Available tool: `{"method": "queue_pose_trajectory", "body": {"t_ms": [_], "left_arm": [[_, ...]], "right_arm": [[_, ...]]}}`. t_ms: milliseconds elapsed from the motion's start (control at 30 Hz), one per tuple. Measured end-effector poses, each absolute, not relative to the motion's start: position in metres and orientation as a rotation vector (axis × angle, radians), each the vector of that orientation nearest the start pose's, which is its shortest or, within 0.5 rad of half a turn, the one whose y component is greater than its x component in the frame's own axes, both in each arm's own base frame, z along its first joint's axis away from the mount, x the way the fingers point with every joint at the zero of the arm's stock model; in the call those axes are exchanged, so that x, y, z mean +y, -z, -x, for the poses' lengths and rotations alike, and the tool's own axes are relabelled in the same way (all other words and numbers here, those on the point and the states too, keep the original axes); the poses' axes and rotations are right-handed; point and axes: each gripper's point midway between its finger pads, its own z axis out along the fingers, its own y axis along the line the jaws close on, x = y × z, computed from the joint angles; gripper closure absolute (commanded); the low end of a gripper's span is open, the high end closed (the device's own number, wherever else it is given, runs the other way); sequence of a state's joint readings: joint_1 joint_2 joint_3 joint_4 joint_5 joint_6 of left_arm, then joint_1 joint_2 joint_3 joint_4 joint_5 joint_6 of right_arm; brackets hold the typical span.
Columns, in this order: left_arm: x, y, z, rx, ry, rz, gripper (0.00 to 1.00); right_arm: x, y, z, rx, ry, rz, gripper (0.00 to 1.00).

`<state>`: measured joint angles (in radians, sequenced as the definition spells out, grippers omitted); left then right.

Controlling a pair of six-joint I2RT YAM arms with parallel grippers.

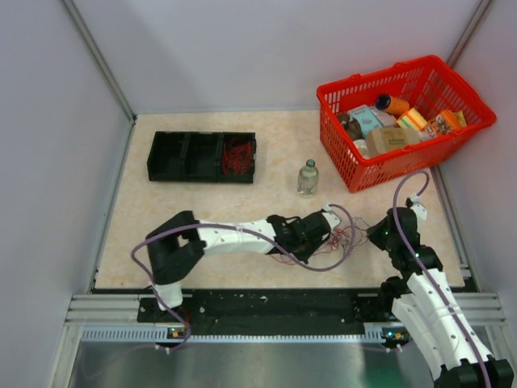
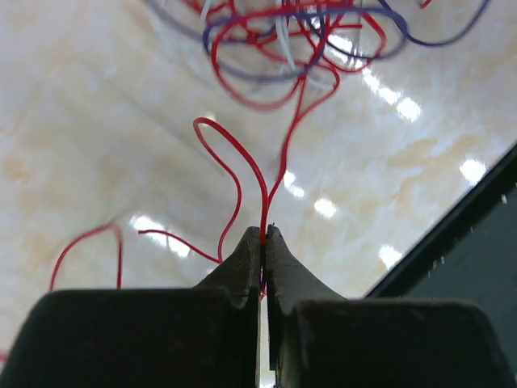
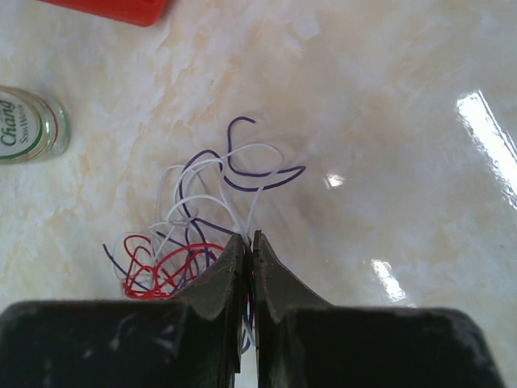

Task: Untangle the cables

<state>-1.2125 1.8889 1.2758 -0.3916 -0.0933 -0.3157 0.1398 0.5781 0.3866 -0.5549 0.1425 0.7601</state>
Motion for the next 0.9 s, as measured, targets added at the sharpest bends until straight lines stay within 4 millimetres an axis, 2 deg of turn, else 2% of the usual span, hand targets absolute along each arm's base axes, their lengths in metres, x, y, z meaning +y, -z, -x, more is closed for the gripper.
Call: {"method": "queue_pose_trajectory", "body": {"t_ms": [100,333,567,633,700,800,833,900], "left_arm": [[-0.386,-0.077,-0.154,2.336,0.460,-1.066,1.00],[-0.331,-0.229,-0.146,2.026,0.679,-0.875,1.00],[-0.261,-0.350,-0.146,1.813,0.721,-0.656,1.00],[-0.243,-0.397,-0.152,1.732,0.714,-0.567,1.00],[-0.229,-0.434,-0.159,1.665,0.699,-0.487,1.00],[-0.207,-0.470,-0.175,1.608,0.635,-0.374,1.00],[-0.202,-0.476,-0.184,1.604,0.602,-0.337,1.00],[-0.195,-0.475,-0.210,1.621,0.527,-0.275,1.00]], "right_arm": [[0.027,-0.071,-0.212,2.165,-0.262,-0.862,1.00],[0.015,-0.065,-0.212,2.122,-0.211,-0.977,1.00],[0.016,-0.060,-0.213,2.176,-0.184,-0.893,1.00],[0.018,-0.060,-0.213,2.186,-0.191,-0.858,1.00],[0.020,-0.061,-0.214,2.194,-0.202,-0.827,1.00],[0.027,-0.062,-0.215,2.214,-0.237,-0.774,1.00],[0.029,-0.062,-0.215,2.219,-0.249,-0.758,1.00],[0.033,-0.063,-0.216,2.228,-0.274,-0.731,1.00]]}}
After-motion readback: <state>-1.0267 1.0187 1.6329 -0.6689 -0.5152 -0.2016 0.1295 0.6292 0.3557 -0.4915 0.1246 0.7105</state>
